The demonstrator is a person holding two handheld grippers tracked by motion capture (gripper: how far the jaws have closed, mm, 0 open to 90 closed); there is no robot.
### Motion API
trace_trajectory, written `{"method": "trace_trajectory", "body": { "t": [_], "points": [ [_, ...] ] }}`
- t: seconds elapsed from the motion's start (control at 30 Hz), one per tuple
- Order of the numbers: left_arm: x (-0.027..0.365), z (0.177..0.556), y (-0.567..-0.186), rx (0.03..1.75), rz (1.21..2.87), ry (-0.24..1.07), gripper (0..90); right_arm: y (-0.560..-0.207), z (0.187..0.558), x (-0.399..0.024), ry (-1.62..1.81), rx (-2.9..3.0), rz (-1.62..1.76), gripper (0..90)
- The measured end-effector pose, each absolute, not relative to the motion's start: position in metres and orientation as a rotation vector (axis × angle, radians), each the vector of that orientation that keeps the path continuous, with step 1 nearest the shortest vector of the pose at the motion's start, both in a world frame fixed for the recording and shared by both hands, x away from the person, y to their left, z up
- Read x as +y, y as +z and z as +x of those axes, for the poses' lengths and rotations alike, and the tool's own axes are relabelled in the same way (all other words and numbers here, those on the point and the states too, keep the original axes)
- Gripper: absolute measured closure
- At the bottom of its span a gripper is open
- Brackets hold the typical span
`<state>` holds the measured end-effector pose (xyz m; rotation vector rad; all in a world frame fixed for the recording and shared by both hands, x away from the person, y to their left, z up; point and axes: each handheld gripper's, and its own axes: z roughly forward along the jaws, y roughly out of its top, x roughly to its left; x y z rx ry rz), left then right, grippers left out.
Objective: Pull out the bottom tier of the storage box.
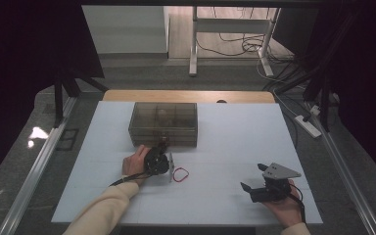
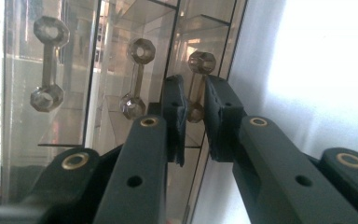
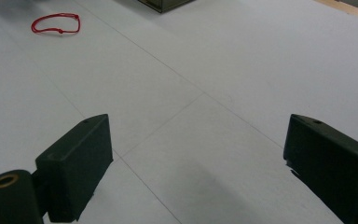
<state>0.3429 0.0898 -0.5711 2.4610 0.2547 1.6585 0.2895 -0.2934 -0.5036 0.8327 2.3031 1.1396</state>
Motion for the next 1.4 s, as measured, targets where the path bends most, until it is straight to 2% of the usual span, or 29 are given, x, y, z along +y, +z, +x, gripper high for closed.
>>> {"method": "trace_trajectory", "body": {
  "t": [0.5, 0.7, 0.73, 0.87, 1.0, 1.17, 1.4],
  "points": [
    [0.092, 0.339, -0.571, 0.246, 2.453, 1.671, 79.6, -0.503, 0.289, -0.295, 1.140, 2.298, 0.836, 7.5],
    [0.095, 0.335, -0.568, 0.268, 2.446, 1.626, 80.2, -0.503, 0.289, -0.295, 1.141, 2.297, 0.836, 7.5],
    [0.095, 0.332, -0.568, 0.269, 2.415, 1.642, 88.9, -0.503, 0.289, -0.295, 1.140, 2.297, 0.835, 7.5],
    [0.097, 0.331, -0.563, 0.290, 2.413, 1.620, 89.0, -0.503, 0.289, -0.295, 1.141, 2.297, 0.837, 7.5],
    [0.097, 0.334, -0.568, 0.278, 2.440, 1.610, 85.0, -0.503, 0.289, -0.294, 1.139, 2.298, 0.836, 7.5],
    [0.093, 0.334, -0.574, 0.235, 2.439, 1.634, 74.2, -0.503, 0.290, -0.295, 1.142, 2.297, 0.840, 7.5],
    [0.089, 0.340, -0.576, 0.258, 2.431, 1.653, 73.7, -0.503, 0.290, -0.294, 1.141, 2.300, 0.834, 7.5]
  ]
}}
